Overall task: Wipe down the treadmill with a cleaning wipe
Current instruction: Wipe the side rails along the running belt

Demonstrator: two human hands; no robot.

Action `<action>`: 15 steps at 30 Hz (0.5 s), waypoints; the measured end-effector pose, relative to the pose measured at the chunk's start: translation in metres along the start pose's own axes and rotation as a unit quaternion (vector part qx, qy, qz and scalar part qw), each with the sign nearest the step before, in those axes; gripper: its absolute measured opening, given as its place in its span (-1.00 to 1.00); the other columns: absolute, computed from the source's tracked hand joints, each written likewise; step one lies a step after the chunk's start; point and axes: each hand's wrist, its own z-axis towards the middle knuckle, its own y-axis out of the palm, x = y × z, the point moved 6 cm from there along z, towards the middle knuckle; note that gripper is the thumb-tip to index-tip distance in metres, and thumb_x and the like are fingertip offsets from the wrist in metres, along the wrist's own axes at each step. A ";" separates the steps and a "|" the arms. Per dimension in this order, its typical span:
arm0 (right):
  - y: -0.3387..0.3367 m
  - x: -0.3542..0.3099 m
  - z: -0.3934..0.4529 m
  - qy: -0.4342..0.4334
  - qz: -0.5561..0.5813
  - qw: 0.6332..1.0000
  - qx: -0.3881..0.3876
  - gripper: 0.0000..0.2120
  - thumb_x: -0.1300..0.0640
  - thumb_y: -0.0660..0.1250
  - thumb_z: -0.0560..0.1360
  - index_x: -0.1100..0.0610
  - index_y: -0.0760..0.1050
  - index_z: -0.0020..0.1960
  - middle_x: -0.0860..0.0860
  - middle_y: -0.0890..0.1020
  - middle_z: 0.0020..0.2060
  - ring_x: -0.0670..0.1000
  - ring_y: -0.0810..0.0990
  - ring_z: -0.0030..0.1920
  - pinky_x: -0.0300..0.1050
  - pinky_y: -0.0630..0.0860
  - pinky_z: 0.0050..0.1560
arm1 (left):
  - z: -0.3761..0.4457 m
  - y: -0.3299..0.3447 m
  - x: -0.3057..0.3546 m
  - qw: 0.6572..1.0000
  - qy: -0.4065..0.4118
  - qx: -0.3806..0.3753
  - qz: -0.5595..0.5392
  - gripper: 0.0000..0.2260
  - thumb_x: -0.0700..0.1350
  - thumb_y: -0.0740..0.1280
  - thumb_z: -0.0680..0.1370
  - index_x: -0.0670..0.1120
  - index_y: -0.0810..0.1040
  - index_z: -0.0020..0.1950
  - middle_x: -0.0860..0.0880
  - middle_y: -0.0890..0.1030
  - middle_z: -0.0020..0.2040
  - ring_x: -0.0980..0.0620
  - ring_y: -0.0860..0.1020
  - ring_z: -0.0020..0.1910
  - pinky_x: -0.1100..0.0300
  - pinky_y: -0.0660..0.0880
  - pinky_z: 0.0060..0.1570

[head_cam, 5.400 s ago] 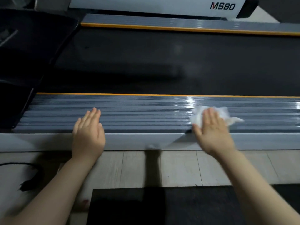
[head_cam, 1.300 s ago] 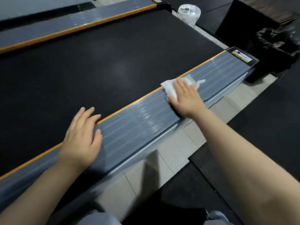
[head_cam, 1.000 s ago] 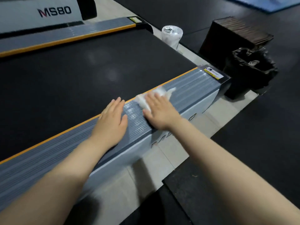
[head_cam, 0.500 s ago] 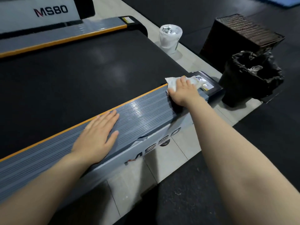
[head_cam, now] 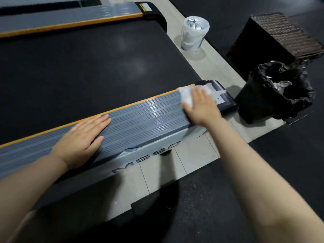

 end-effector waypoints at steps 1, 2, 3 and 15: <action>-0.012 0.042 0.006 0.071 0.020 0.997 0.010 -0.33 -0.21 0.02 0.60 0.25 0.16 0.51 0.21 0.26 0.48 0.20 0.21 0.47 0.12 0.13 0.46 | 0.000 0.001 0.000 1.000 0.002 0.000 0.005 -0.47 0.12 -0.08 0.63 0.02 0.17 0.59 0.10 0.16 0.58 0.14 0.09 0.57 0.24 -0.10 0.52; -0.020 0.074 0.009 0.133 0.032 0.991 0.003 -0.36 -0.20 0.03 0.60 0.26 0.21 0.48 0.21 0.32 0.43 0.21 0.27 0.43 0.13 0.16 0.42 | -0.002 0.001 0.001 1.000 0.002 0.002 0.008 -0.47 0.11 -0.08 0.63 0.01 0.17 0.59 0.09 0.16 0.58 0.13 0.09 0.57 0.22 -0.09 0.53; -0.022 0.092 0.012 0.173 0.036 0.984 -0.013 -0.36 -0.20 0.00 0.61 0.26 0.23 0.47 0.20 0.35 0.40 0.21 0.28 0.40 0.14 0.16 0.39 | -0.002 0.001 0.001 1.000 0.003 0.006 0.008 -0.48 0.09 -0.08 0.64 -0.01 0.18 0.59 0.08 0.17 0.58 0.12 0.10 0.57 0.21 -0.08 0.53; 0.039 -0.186 -0.095 -0.366 -0.035 0.929 -0.041 -0.38 -0.11 0.05 0.62 0.23 0.16 0.55 0.16 0.23 0.53 0.19 0.15 0.53 0.06 -0.19 0.53 | 0.000 0.001 -0.001 0.999 0.018 0.024 -0.032 -0.51 0.01 -0.05 0.65 -0.04 0.24 0.57 0.06 0.22 0.57 0.12 0.12 0.56 0.15 -0.02 0.54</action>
